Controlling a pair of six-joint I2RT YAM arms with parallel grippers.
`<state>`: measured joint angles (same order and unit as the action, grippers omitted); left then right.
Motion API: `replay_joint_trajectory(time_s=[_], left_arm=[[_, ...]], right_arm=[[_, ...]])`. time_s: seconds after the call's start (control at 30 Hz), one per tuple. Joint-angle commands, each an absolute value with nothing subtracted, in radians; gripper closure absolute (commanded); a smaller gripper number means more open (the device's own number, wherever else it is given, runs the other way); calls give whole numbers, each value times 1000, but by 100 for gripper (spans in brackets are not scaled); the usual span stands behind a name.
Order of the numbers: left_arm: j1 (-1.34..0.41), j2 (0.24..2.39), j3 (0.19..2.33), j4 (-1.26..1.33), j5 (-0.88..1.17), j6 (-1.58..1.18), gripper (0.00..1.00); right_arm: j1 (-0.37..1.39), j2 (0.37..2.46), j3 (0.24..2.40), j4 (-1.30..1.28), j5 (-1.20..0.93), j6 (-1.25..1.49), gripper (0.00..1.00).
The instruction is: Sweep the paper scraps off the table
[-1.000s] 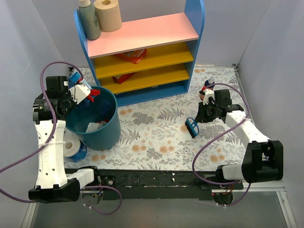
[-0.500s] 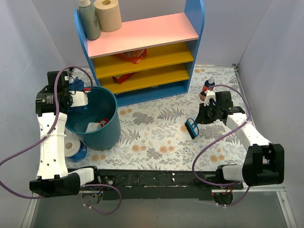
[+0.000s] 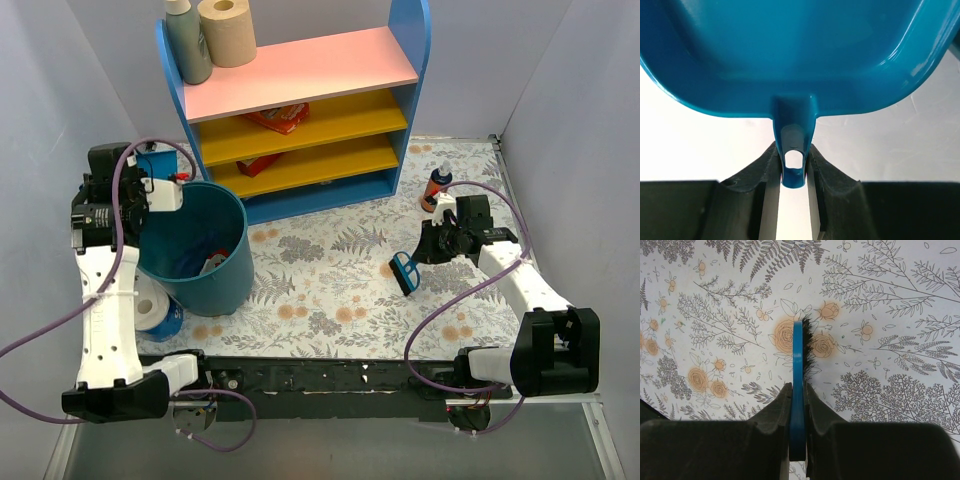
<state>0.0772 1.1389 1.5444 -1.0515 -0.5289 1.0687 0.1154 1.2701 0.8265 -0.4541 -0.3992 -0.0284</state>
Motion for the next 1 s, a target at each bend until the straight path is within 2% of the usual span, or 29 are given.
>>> replay_joint_trajectory(time_s=[0.0,0.13,0.4,0.7,0.97], left_arm=[[83,1172,1653,-1052,-443,968,100],[83,1222,1780,-1042,-348,855,100],[-20,1319,2046,-989,33,502,100],[-507,1468,2128,-934,-78,196,100],[-748,1542,2037,-920,-52,31,100]], right_arm=[[114,1284,828,-505,-399,-25,99],[112,1290,854,-518,-396,-29,99],[101,1282,903,-538,-387,-44,99],[86,1252,957,-603,-376,-66,99],[55,1195,1046,-670,-361,-109,99]])
